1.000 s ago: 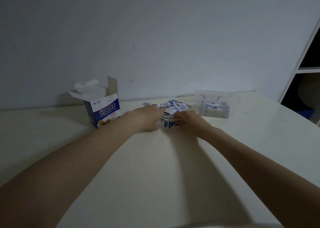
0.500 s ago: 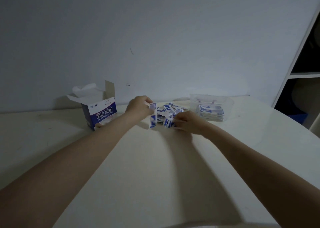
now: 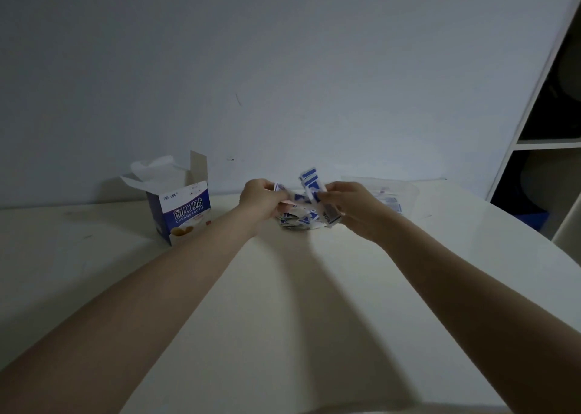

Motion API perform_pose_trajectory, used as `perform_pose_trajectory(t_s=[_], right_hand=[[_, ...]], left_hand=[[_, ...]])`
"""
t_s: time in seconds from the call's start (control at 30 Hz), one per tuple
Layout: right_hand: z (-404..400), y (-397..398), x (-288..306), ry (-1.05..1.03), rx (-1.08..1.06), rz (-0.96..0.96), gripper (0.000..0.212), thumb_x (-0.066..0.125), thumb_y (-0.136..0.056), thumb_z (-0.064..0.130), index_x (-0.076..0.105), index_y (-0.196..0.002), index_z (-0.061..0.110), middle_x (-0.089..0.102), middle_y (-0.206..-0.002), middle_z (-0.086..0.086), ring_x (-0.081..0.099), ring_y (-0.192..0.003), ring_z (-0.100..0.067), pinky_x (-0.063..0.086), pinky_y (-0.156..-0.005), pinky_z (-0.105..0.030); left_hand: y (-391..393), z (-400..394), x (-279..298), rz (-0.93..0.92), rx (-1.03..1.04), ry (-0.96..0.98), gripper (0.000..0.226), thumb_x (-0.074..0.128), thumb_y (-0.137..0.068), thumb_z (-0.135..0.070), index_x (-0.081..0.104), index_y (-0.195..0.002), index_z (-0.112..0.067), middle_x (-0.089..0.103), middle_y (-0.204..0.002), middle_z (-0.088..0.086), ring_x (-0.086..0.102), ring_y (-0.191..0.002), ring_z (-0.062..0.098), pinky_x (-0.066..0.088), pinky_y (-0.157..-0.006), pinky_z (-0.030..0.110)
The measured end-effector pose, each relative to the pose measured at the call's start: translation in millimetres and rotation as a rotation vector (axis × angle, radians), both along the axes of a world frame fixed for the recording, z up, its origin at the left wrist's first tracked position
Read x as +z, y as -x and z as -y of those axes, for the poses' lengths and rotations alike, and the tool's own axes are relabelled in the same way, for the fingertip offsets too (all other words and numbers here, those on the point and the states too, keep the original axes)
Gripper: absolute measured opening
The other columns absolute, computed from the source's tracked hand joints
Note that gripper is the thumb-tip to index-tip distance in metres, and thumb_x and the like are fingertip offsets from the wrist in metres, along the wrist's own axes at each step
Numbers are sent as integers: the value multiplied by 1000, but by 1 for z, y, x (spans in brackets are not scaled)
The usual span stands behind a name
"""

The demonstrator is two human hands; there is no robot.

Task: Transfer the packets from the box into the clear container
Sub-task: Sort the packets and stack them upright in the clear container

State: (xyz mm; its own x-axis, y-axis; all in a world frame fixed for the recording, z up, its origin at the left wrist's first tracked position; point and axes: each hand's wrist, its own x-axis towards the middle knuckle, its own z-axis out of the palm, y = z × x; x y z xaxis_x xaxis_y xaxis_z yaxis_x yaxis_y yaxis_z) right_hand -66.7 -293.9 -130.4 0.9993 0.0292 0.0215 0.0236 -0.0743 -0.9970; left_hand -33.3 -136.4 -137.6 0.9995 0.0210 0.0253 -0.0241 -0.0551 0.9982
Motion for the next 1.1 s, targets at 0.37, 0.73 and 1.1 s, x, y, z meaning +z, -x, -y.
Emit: perform_pose_trajectory(t_s=[0.37, 0.73, 1.1], right_hand=[[-12, -10, 6, -316, -107, -82, 14, 51, -91, 2, 56, -78, 5, 57, -79, -14, 55, -69, -24, 44, -56, -33], [22, -15, -8, 1179, 37, 398, 16, 52, -92, 15, 63, -102, 10, 65, -102, -13, 57, -85, -22, 39, -70, -26], [39, -11, -36, 1087, 105, 283, 21, 60, -87, 12, 55, -107, 8, 64, -106, -10, 54, -84, -19, 38, -67, -25]], left_hand=[[10, 22, 2, 19, -171, 39, 19, 62, -87, -5, 50, -73, -8, 57, -77, 8, 61, -70, 19, 54, -67, 20], [-34, 3, -15, 444, -269, -1062, 34, 51, -90, -9, 58, -122, -18, 50, -130, 8, 48, -119, 28, 38, -101, 31], [-33, 31, -32, 376, -380, -1154, 22, 59, -84, -19, 60, -106, -16, 57, -111, 3, 50, -106, 20, 41, -83, 28]])
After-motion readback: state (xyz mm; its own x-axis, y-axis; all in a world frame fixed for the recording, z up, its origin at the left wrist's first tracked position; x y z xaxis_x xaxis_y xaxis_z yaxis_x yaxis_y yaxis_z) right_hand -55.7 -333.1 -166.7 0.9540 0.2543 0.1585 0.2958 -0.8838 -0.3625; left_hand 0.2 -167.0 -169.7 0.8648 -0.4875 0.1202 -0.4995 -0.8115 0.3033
